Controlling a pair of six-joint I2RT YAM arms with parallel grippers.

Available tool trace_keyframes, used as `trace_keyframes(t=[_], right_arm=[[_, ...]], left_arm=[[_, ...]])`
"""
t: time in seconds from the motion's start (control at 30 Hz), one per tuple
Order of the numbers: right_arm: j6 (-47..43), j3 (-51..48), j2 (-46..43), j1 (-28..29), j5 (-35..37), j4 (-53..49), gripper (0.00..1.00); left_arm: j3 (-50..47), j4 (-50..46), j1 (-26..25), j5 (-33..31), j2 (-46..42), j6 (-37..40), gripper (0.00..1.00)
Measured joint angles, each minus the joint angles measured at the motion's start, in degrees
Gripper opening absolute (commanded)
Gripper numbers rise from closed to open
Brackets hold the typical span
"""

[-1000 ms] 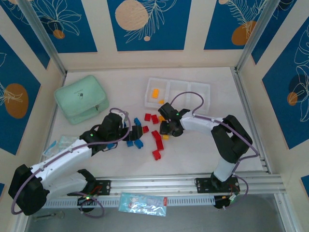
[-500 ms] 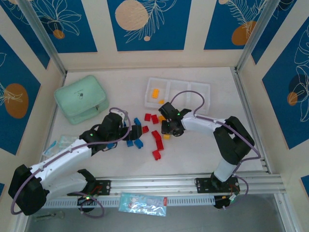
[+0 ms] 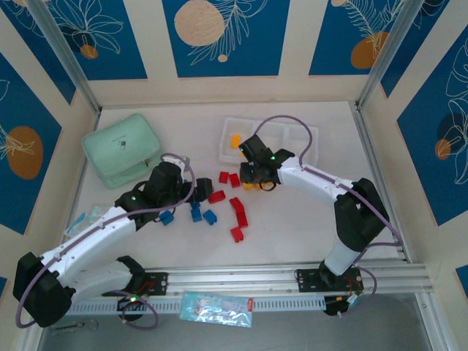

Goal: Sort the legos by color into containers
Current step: Place the lego in the container, then pick up the lego from the center of the table.

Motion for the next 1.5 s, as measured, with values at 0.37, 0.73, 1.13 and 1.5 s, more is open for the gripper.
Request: trace_keyframes(t=[0.37, 0.73, 1.13, 1.5], right_arm=[[-6.84, 22.49, 19.85, -4.37, 2.19, 2.14, 0.4], [-10.25, 35.54, 26.64, -7.19, 2.49, -0.59, 0.55], [-8.13, 8.2, 1.84, -7.28, -1.86, -0.9, 0.62], [-8.2, -10.1, -3.65, -7.17, -7.1, 0.85, 0.64]], left_arm=[[1.07, 0.26, 6.75, 1.81, 1.2, 0.85, 0.99], [1.49, 0.31, 8.07, 3.52, 2.38, 1.05, 0.99], [0.83, 2.19, 7.74, 10.4, 1.73, -0.5, 0.99], [-4.42, 4.5, 1.46, 11.13, 1.22, -4.63, 0.99]])
